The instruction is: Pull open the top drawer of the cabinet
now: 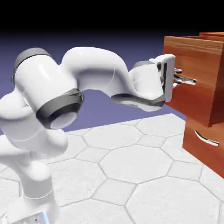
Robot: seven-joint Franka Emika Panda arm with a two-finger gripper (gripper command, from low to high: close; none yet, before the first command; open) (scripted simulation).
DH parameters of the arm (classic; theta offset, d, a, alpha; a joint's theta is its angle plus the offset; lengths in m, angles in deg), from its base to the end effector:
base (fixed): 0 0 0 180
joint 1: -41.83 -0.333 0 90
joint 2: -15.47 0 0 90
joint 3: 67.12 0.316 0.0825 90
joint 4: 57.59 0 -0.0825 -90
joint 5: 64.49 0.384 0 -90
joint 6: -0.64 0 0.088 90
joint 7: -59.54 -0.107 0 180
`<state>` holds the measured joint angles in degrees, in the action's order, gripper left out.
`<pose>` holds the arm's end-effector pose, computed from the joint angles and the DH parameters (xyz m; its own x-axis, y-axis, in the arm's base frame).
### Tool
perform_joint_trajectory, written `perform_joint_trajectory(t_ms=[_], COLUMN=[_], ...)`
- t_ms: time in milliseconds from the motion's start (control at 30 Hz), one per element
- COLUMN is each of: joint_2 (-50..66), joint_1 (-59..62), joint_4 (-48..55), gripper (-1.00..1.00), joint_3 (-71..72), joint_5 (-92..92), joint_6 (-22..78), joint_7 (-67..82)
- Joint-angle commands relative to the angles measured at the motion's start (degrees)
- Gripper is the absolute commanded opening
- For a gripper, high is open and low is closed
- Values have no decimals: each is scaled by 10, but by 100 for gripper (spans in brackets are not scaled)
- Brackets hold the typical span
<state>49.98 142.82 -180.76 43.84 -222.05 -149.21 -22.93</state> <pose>0.5265 0.0224 0.5177 -0.0178 0.7057 0.7083 -0.0206 -0.7085 0.7054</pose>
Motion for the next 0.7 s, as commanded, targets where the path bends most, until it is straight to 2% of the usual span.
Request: perform_joint_trajectory(t_ms=[0,333,500,600,633,667], joint_2=[-19,-197,-183,-136,-136,-136], joint_1=[12,143,247,282,282,282], joint_4=[4,47,14,-30,-30,-30], gripper=[-100,-100,-100,-100,100,100], joint_3=[6,92,193,230,230,230], joint_5=[-12,-83,-83,-62,-62,-62], joint_6=[-6,-73,-71,-62,-62,-62], joint_7=[-25,-266,-271,-227,-227,-227])
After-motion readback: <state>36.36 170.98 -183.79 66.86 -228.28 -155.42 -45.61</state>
